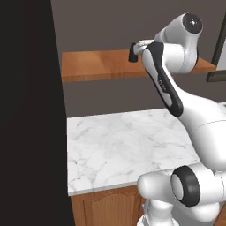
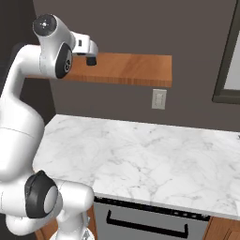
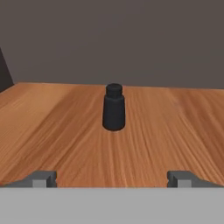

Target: Retrieve the shaker from the cabinet and place it next the steak on a plate on the dining table.

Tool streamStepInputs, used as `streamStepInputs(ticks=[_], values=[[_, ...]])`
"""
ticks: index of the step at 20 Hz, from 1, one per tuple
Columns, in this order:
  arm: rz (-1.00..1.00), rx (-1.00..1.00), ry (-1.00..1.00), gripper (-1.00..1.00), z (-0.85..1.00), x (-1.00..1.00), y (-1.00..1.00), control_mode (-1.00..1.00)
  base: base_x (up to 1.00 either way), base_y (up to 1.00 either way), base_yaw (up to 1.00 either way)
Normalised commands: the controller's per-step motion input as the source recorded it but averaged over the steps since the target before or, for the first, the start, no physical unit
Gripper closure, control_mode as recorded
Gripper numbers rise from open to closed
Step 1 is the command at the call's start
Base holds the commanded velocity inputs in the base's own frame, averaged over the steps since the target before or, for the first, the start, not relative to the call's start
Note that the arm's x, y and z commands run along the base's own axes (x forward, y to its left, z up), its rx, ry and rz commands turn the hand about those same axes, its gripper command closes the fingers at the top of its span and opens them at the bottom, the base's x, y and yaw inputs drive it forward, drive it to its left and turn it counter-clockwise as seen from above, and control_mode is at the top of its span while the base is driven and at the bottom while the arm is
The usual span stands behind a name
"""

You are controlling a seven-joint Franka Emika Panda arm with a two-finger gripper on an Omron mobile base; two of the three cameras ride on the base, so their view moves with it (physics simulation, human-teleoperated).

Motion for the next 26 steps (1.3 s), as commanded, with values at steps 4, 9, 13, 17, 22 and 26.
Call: streamStepInputs(ticks=[4, 9, 13, 17, 22, 26], values=[[0.0, 0.0, 0.01, -1.0, -0.01, 0.42, 0.0, -1.0, 0.0, 0.0, 0.0], [0.0, 0.0, 0.0, -1.0, -0.06, 0.41, 0.0, -1.0, 0.0, 0.0, 0.0], [0.0, 0.0, 0.01, -1.0, -0.09, 0.38, 0.0, -1.0, 0.0, 0.0, 0.0], [0.0, 0.0, 0.04, -1.0, -0.13, 0.39, 0.0, -1.0, 0.0, 0.0, 0.0], [0.0, -0.01, 0.03, -1.0, -0.1, 0.37, 0.03, -1.0, 0.0, 0.0, 0.0], [0.0, 0.0, 0.03, -1.0, -0.03, 0.37, 0.07, -1.0, 0.0, 0.0, 0.0]])
